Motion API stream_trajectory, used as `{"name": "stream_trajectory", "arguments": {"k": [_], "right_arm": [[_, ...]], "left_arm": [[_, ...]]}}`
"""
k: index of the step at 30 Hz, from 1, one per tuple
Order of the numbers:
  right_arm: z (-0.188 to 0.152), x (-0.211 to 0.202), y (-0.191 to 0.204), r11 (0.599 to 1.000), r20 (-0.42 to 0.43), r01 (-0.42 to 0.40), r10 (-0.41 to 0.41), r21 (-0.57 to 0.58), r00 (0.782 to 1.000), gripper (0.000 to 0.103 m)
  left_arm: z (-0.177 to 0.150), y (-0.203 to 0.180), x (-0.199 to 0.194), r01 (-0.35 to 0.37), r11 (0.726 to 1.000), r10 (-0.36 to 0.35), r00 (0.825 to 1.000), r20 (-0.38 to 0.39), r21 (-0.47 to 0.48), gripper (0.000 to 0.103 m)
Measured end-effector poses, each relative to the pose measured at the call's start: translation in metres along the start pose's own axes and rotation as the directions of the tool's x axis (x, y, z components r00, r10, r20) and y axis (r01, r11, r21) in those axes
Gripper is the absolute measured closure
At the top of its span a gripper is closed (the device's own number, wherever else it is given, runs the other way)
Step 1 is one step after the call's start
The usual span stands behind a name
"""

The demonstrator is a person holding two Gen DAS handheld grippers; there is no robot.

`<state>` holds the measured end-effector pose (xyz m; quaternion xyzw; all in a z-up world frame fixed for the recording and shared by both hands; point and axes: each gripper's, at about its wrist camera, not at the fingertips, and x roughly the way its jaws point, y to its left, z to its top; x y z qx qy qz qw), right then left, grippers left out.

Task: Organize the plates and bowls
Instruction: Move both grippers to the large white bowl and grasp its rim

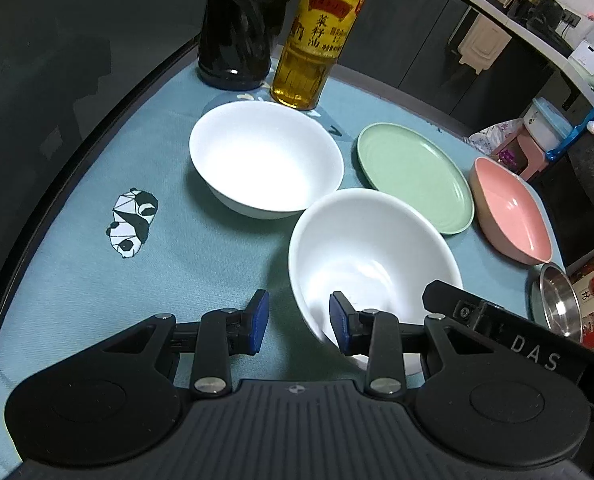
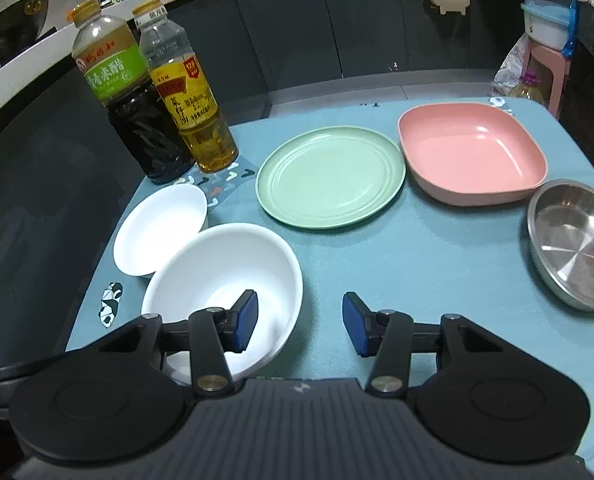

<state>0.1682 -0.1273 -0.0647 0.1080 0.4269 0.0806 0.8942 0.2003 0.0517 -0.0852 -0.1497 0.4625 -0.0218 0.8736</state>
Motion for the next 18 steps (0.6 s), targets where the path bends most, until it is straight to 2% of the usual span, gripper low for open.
{"name": "stream_trajectory", "arguments": {"k": [8,14,15,16,17,18], "right_arm": [[0.001,0.015,-0.002,1.000,-0.037,-0.001,0.001,0.011,0.999,0.054],[0.001,0.022,0.000,1.000,-0.035,-0.001,0.001,-0.008,0.999,0.054],[0.001,0.023,0.000,1.000,-0.037,-0.001,0.000,-0.013,0.999,0.055],[0.001,0.024,0.000,1.000,-0.039,-0.003,0.002,-0.017,0.999,0.062],[0.001,0.025,0.000,1.000,-0.044,-0.007,0.006,-0.022,0.999,0.074],[0.001,0.028,0.000,0.999,-0.055,-0.016,0.015,-0.027,0.998,0.079]], "left_arm": [[-0.001,0.000,0.009,0.006,1.000,-0.006,1.000,-0.014,-0.003,0.072],[-0.002,-0.001,0.011,-0.003,1.000,0.003,1.000,0.014,0.012,0.074],[-0.002,-0.001,0.011,0.008,1.000,-0.009,1.000,0.015,0.013,0.074],[-0.002,-0.001,0.012,0.030,0.999,-0.030,0.999,0.011,0.015,0.075],[-0.002,-0.002,0.013,0.051,0.999,-0.051,0.999,0.006,0.019,0.081],[-0.003,-0.003,0.014,0.064,0.998,-0.064,0.998,0.000,0.026,0.083]]}}
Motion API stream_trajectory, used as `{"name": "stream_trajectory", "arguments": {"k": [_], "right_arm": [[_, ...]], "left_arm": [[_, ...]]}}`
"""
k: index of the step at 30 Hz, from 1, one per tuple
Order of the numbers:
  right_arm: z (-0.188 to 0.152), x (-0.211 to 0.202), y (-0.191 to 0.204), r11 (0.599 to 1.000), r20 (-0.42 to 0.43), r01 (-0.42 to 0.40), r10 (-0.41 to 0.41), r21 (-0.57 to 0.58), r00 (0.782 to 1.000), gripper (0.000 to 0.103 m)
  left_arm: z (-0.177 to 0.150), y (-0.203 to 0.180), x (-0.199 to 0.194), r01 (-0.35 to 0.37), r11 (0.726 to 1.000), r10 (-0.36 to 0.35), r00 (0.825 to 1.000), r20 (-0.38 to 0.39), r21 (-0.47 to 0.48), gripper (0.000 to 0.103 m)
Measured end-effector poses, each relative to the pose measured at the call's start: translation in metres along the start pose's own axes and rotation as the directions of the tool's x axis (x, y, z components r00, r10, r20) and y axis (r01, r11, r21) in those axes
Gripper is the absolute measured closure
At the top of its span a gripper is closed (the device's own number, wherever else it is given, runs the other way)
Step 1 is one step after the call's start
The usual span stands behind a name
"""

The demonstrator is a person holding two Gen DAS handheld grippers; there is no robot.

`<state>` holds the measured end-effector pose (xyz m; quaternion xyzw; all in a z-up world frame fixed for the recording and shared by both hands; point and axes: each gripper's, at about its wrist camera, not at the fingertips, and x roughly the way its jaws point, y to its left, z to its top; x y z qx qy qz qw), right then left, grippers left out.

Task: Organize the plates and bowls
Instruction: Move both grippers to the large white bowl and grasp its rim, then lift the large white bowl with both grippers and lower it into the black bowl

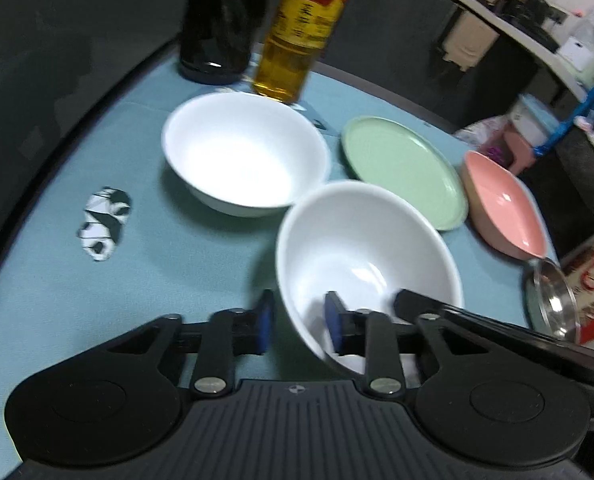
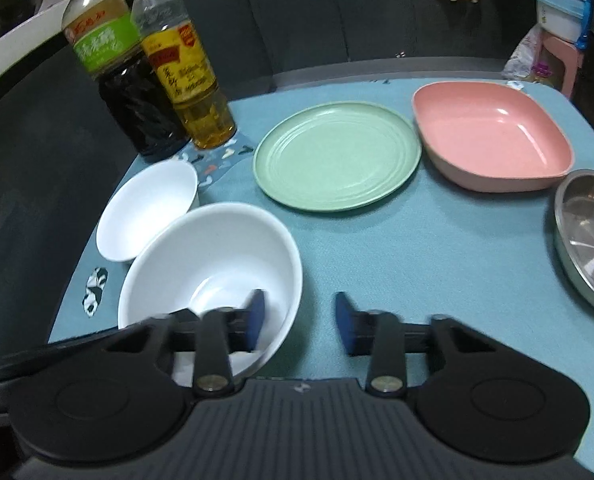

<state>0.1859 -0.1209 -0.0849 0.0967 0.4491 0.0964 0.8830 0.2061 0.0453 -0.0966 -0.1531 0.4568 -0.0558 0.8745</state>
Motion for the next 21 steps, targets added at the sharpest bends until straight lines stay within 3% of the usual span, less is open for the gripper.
{"name": "stream_trajectory", "arguments": {"k": [2,10,21], "right_arm": [[-0.001,0.003,0.000,1.000,-0.015,-0.026,0.026,0.003,1.000,0.088],[-0.002,-0.016,0.006,0.999,0.053,-0.021,0.023,-0.035,0.998,0.088],[-0.006,-0.042,0.005,0.999,0.079,-0.044,0.045,-0.008,0.996,0.088]], "left_arm": [[-0.002,-0.005,-0.001,-0.014,1.000,0.014,1.000,0.004,0.026,0.084],[-0.006,-0.012,-0.014,-0.001,0.999,0.000,0.999,0.035,0.047,0.085],[-0.009,-0.016,-0.044,0.032,0.998,-0.036,0.997,0.074,0.046,0.085]]}}
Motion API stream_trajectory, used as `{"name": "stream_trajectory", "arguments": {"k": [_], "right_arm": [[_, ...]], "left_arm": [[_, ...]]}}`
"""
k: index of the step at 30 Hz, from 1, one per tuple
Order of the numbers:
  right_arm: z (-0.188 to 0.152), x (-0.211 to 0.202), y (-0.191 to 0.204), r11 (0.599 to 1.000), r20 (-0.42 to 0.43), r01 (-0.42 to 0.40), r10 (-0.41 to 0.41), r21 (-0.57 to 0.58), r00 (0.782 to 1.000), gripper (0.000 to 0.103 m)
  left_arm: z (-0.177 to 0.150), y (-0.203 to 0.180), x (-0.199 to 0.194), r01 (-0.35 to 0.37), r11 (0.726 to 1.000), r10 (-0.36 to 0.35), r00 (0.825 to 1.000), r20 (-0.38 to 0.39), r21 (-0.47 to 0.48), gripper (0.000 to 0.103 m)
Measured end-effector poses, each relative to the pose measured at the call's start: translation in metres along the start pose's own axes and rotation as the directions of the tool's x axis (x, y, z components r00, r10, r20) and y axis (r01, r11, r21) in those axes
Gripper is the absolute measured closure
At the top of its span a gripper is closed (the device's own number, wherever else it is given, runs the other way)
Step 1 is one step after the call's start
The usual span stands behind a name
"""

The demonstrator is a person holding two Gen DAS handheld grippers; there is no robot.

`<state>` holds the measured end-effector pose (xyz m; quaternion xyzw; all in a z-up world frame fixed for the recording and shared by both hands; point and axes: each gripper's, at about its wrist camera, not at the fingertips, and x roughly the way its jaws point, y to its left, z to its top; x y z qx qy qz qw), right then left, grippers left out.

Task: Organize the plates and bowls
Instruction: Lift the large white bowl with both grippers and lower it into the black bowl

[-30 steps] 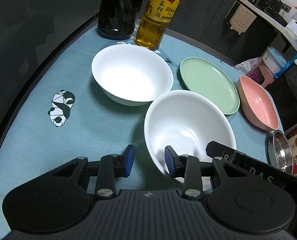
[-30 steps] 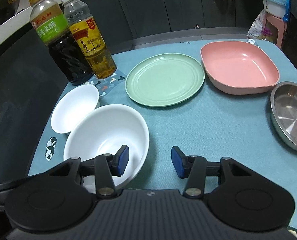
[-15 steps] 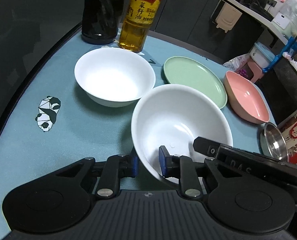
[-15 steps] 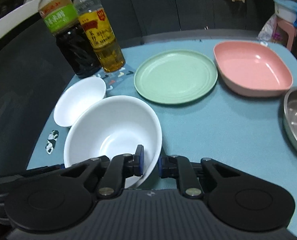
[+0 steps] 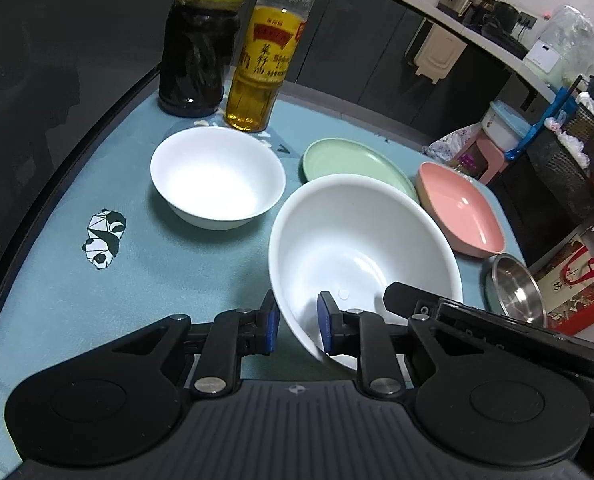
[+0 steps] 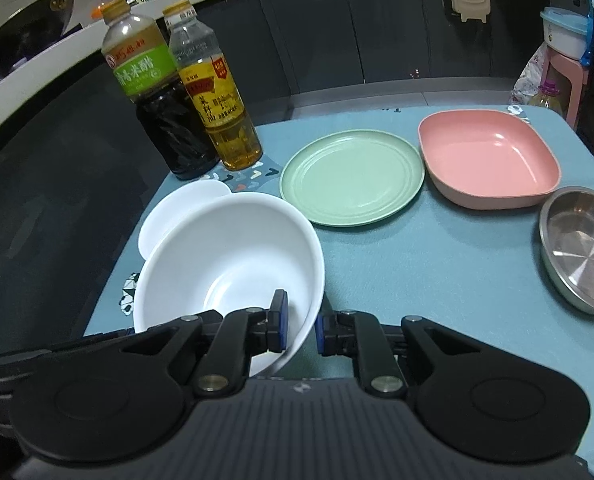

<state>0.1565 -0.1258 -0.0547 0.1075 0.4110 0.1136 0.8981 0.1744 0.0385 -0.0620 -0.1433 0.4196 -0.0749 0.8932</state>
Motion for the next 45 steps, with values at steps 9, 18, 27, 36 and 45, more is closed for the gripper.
{"name": "stream_trajectory", "arguments": {"k": [9,18,27,36,45], "right_arm": [[-0.008,-0.030,0.005,1.000,0.031,-0.011,0.011,0.006,0.999,0.088],[-0.028,-0.057,0.009,1.000,0.047,-0.016,0.015,0.014,0.999,0.088],[-0.051,-0.080,0.008,0.999,0.048,-0.004,0.002,0.038,0.999,0.087],[-0.076,-0.097,0.006,0.999,0.049,0.008,-0.011,0.050,0.999,0.087],[-0.093,-0.104,0.001,0.998,0.036,0.021,-0.023,0.064,0.999,0.086]], "left_arm": [[-0.008,-0.007,-0.030,0.017,1.000,-0.018,0.999,0.029,0.005,0.085],[-0.032,-0.012,-0.056,0.025,0.999,-0.026,0.999,0.023,0.034,0.085],[-0.057,-0.022,-0.079,0.034,0.997,-0.036,0.999,0.019,0.071,0.085],[-0.079,-0.025,-0.088,0.043,0.995,-0.042,0.999,-0.011,0.092,0.085],[-0.093,-0.027,-0.086,0.043,0.992,-0.038,0.998,-0.049,0.116,0.085]]}}
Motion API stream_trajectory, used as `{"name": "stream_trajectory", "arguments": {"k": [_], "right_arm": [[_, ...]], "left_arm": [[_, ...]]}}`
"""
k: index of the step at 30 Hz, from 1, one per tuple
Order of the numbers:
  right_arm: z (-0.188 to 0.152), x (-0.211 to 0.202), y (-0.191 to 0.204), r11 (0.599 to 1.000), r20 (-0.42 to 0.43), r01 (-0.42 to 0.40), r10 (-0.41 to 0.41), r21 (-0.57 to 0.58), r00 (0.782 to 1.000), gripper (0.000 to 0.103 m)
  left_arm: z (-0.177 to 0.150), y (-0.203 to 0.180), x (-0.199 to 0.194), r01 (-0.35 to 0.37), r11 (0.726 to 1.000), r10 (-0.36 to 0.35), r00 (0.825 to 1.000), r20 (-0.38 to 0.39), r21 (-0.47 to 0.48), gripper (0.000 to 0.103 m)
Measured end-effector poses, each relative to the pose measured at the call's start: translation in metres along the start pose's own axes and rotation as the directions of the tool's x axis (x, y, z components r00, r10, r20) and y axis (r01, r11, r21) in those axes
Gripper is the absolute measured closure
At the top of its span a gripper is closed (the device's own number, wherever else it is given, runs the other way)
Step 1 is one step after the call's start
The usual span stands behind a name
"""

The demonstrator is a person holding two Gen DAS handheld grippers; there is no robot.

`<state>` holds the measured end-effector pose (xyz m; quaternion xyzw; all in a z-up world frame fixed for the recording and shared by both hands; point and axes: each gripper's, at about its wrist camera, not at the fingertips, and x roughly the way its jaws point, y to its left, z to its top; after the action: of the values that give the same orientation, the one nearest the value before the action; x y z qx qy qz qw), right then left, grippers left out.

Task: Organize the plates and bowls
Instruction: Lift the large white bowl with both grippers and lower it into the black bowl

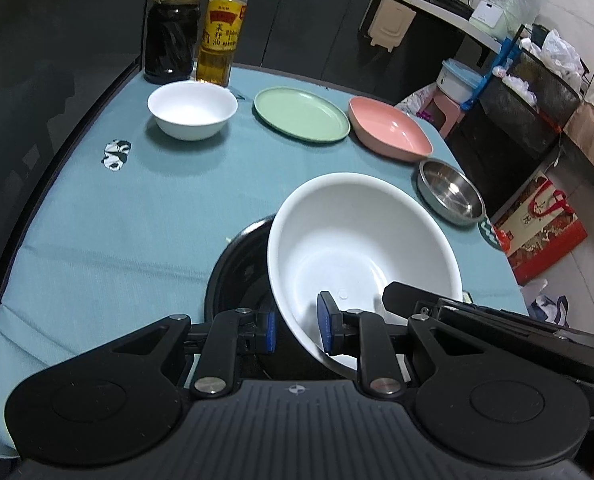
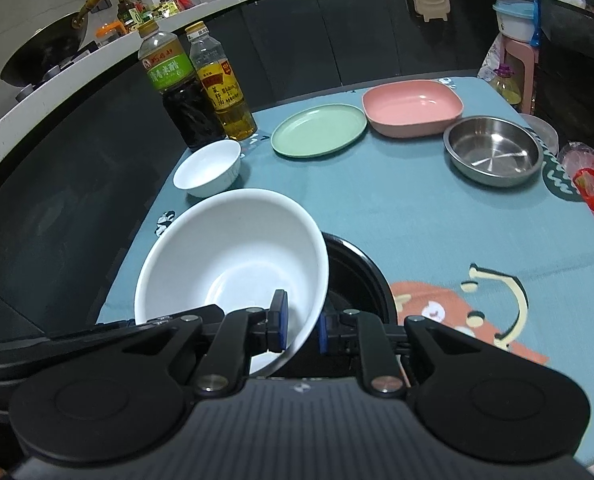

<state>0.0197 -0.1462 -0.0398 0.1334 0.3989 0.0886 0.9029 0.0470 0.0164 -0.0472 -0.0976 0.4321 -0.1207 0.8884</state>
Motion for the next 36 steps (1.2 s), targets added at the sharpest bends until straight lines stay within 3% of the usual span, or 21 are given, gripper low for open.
{"name": "stream_trajectory", "arguments": {"k": [36], "right_arm": [[-0.018,0.014,-0.011,0.999,-0.058,0.042,-0.040,0.021,0.998,0.086]], "left_arm": [[-0.016,0.005,0.026,-0.020,1.000,0.021,0.996,-0.089,0.009,0.085]]}}
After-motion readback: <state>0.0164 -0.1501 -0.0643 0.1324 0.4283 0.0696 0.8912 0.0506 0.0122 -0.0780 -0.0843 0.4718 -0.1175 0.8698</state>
